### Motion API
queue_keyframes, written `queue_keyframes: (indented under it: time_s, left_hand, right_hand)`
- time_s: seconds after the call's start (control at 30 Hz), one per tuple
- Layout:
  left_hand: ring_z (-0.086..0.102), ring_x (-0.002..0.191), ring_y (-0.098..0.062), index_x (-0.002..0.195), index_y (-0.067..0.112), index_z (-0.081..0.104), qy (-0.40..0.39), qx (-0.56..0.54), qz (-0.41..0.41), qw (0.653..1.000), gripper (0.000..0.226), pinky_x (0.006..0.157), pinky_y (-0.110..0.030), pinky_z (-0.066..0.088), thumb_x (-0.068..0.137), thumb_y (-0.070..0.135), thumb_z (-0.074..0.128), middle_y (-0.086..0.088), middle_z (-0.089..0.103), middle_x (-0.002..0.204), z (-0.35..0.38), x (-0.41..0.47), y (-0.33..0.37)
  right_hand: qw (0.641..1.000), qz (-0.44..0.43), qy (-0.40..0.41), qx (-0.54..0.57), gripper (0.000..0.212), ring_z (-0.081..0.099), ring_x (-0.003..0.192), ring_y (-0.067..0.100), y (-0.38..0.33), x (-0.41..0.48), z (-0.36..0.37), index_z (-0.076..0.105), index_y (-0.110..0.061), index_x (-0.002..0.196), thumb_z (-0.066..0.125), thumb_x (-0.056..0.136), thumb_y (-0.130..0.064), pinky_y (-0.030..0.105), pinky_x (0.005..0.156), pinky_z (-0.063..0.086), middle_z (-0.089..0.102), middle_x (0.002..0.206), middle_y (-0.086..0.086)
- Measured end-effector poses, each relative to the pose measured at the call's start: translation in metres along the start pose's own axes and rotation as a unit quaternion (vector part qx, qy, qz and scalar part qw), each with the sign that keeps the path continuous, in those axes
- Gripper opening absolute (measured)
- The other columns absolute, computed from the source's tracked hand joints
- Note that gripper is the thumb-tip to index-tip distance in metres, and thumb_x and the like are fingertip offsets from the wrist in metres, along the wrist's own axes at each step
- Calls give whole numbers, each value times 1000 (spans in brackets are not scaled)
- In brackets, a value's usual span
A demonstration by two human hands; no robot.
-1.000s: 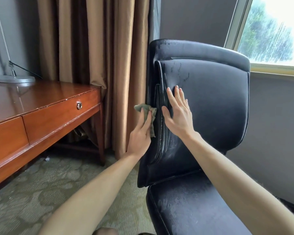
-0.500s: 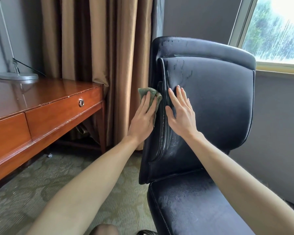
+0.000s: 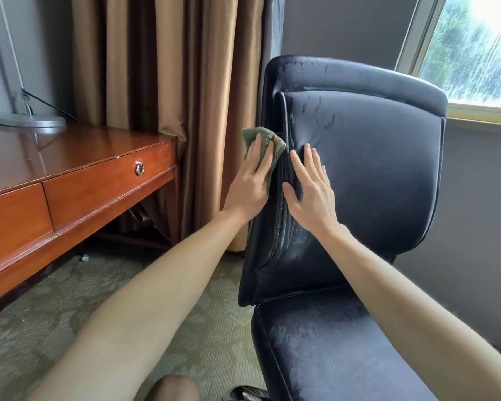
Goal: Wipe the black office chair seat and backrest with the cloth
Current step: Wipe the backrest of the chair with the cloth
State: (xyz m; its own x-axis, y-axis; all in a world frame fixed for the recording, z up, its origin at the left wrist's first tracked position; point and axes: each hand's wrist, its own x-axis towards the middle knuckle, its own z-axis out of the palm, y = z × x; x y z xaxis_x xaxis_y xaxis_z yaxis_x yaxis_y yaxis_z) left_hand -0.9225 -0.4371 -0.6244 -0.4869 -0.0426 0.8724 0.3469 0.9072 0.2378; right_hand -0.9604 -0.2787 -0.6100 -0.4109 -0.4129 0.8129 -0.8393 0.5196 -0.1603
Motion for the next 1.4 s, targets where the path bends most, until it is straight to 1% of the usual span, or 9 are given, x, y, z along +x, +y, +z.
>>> queue_keyframes:
  time_s: [0.1,0.2,0.4,0.53,0.7,1.0,1.17,1.3,1.4]
  left_hand:
    - [17,148,-32,155,6,19,-19,2,27,999,59,112,-46,36,101,7,43,-14,3,163,5,-17,-10]
    - [25,146,-24,157,19,8,-53,-2,-8,999,61,105,-40,44,105,20,40,1,-8,164,9,-36,-18]
    - [6,150,-21,153,25,-2,-82,6,-8,997,64,114,-37,28,105,32,40,2,-10,162,3,-38,-24]
    - [9,150,-21,155,26,2,-63,-5,-22,998,62,110,-36,31,105,35,38,11,-11,158,-10,-10,-21]
    - [8,150,-15,151,28,-6,-79,0,-29,996,61,106,-25,27,106,35,33,8,-6,161,-5,-22,-21]
    - [11,150,-19,153,23,-4,-119,23,-39,992,60,111,-37,35,106,33,32,10,-10,160,19,-96,-26]
    - [4,149,-14,153,23,-5,-103,13,-49,993,59,113,-35,30,107,29,31,7,-10,161,9,-59,-20]
    - [14,149,-20,156,18,5,-83,0,-48,995,58,99,-25,33,107,28,33,-1,-3,164,-3,-15,-12]
    - [15,149,-21,156,19,5,-78,3,-46,996,57,107,-28,31,107,28,32,-2,0,164,0,-21,-14]
  right_hand:
    - [1000,-6,0,-4,65,8,149,27,1,-1,1,26,-19,151,55,93,-22,50,119,16,17,159,11]
    - [1000,-10,2,-1,65,9,148,29,1,-2,2,27,-17,151,55,93,-21,52,119,16,18,159,12]
    - [1000,-12,4,-3,65,9,148,29,3,-1,4,27,-17,151,55,92,-21,52,119,16,18,159,13]
    - [1000,-17,8,-5,65,9,148,28,5,-2,5,27,-18,151,55,92,-21,52,119,17,18,159,12]
    - [1000,-23,12,-6,65,9,148,29,7,-5,8,28,-17,151,55,92,-21,52,119,16,17,159,13]
    - [999,-30,10,-30,70,5,149,31,6,-15,18,23,-14,152,54,89,-22,48,119,10,12,160,15]
    - [999,-27,12,-31,70,3,149,29,7,-14,19,22,-15,152,53,89,-22,50,120,12,11,160,14]
    - [999,-27,15,-30,70,4,149,30,7,-14,19,23,-15,152,52,89,-22,50,120,12,12,160,15]
    - [999,-28,16,-25,69,6,148,31,7,-14,19,24,-14,151,51,89,-22,52,119,13,14,159,16]
